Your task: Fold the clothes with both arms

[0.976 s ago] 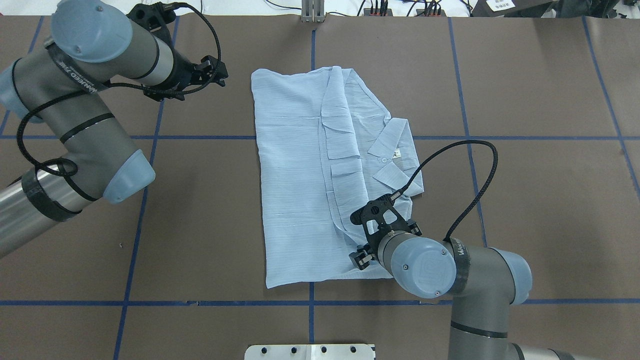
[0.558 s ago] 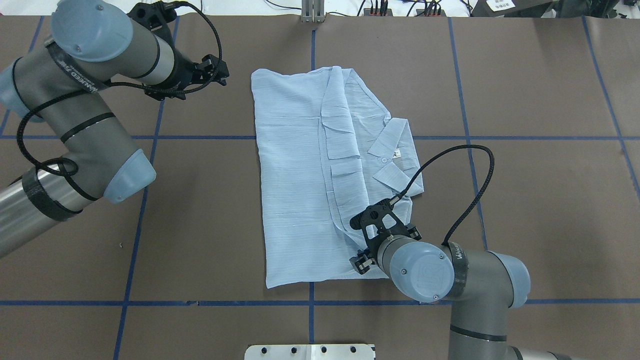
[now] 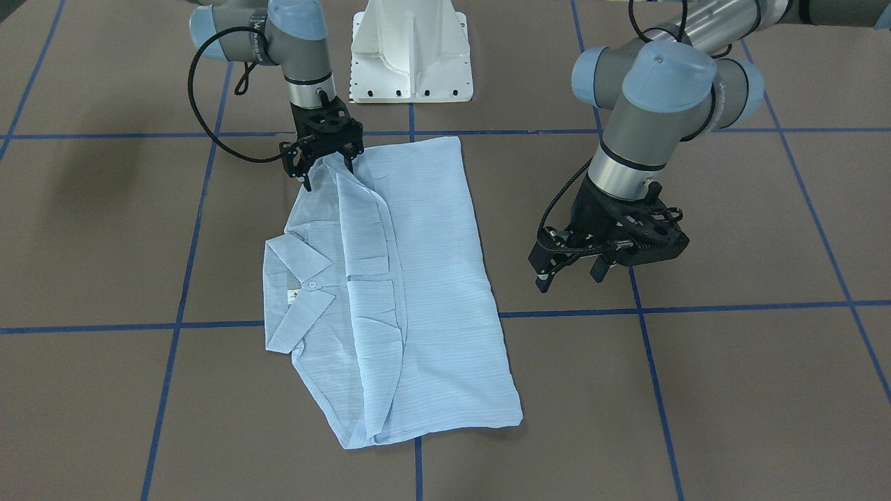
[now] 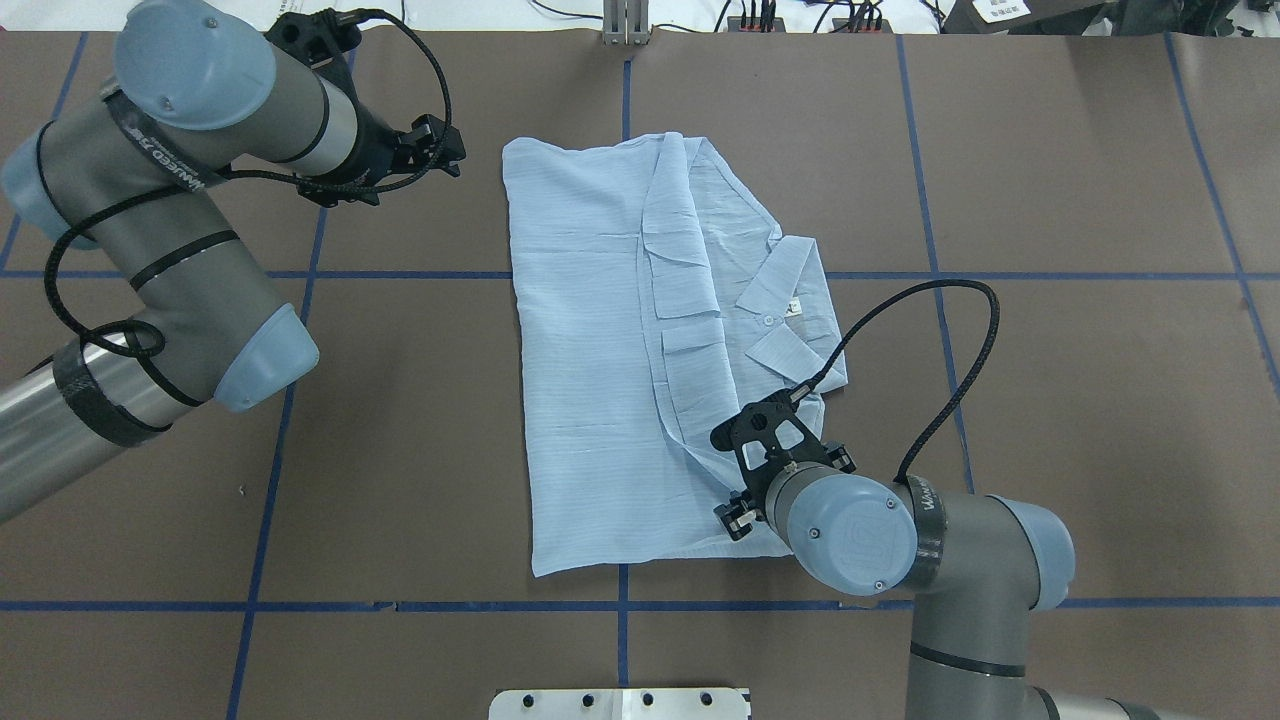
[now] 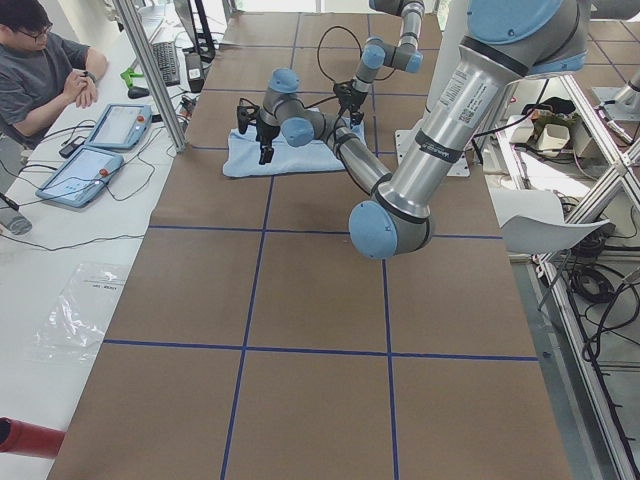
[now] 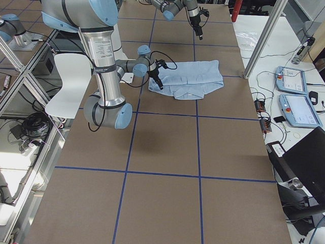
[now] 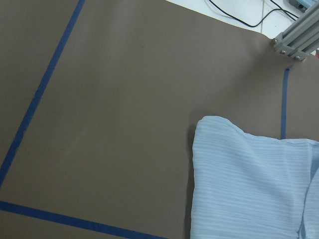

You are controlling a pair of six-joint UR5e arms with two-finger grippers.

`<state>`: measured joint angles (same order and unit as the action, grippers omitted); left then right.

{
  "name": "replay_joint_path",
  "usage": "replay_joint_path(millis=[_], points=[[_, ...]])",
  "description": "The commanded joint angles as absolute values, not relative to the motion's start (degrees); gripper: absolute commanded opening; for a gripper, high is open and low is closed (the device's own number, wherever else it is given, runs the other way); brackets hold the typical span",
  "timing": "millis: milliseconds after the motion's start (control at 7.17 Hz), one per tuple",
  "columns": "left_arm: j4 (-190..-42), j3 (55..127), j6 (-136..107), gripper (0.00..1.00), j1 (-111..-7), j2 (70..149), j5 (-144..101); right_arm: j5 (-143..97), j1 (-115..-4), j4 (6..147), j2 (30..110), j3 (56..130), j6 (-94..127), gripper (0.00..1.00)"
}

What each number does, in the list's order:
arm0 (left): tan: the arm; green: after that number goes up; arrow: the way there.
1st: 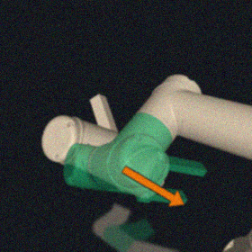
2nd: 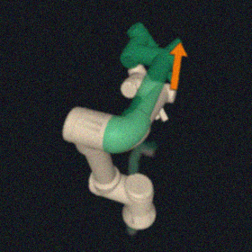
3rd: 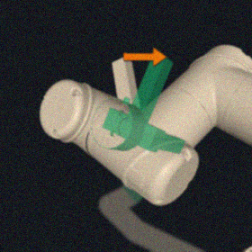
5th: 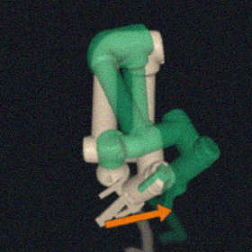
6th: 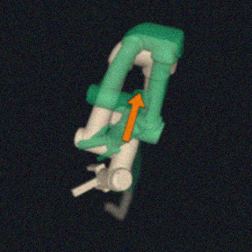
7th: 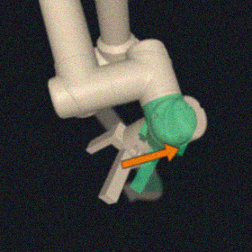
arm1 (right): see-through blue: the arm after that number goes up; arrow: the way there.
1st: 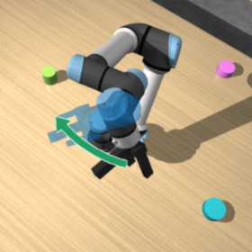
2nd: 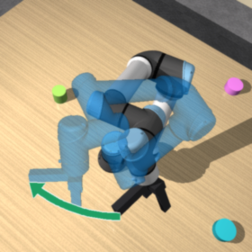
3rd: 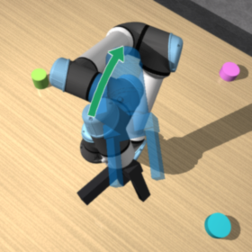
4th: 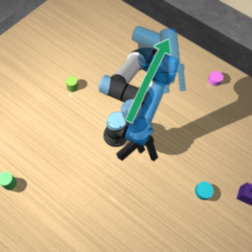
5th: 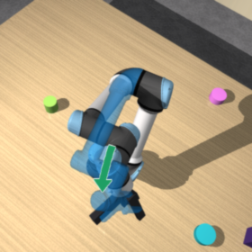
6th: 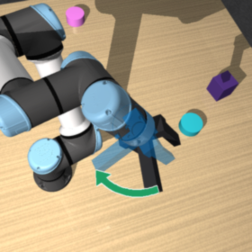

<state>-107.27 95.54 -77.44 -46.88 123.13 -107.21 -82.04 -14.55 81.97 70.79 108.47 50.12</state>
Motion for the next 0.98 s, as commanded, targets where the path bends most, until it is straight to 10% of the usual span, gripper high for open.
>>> replay_joint_path(millis=[0, 836], points=[[-107.31, 95.54, -78.74, 1.0, -46.23, 123.22, -107.14, -82.09, -15.47, 82.09, 75.03, 110.82, 48.53, 0.91], [-107.23, 95.45, -79.63, 1.0, -45.0, 124.1, -107.05, -88.98, -22.91, 82.0, 80.73, 117.25, 45.88, 1.0]])
